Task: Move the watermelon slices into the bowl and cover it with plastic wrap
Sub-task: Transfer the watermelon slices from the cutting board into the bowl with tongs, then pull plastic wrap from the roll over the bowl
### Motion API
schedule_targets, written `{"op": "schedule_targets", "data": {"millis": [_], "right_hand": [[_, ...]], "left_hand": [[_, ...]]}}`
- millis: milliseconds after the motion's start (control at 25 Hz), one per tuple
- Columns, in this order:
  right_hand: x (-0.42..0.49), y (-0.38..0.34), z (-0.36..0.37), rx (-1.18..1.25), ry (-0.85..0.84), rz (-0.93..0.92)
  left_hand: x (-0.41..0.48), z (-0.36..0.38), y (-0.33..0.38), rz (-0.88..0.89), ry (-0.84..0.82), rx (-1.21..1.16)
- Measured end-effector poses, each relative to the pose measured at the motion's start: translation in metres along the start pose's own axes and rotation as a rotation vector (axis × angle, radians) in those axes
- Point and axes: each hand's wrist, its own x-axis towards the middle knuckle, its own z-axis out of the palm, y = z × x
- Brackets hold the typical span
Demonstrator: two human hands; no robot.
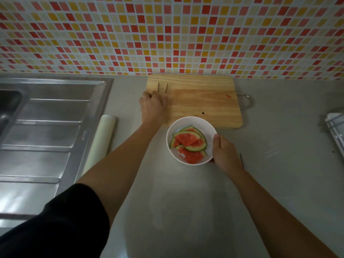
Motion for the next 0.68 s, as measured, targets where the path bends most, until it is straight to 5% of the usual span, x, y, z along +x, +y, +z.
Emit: {"op": "schedule_targets", "data": {"millis": [120, 360, 680], "right_hand": [[-0.002, -0.001, 0.0, 0.018, -0.025, 0.013], [-0.025, -0.001, 0.008, 0.021, -0.036, 0.0], [-0.056, 0.002, 0.018, -0.004, -0.097, -0.049]], "left_hand": [[-0.036, -0.013, -0.002, 0.102, -0.038, -0.091], [-0.108, -0.023, -0.016, 0.038, -0.163, -0.03], [-0.145, -0.041, -0.035, -0.003, -0.087, -0.026]]}}
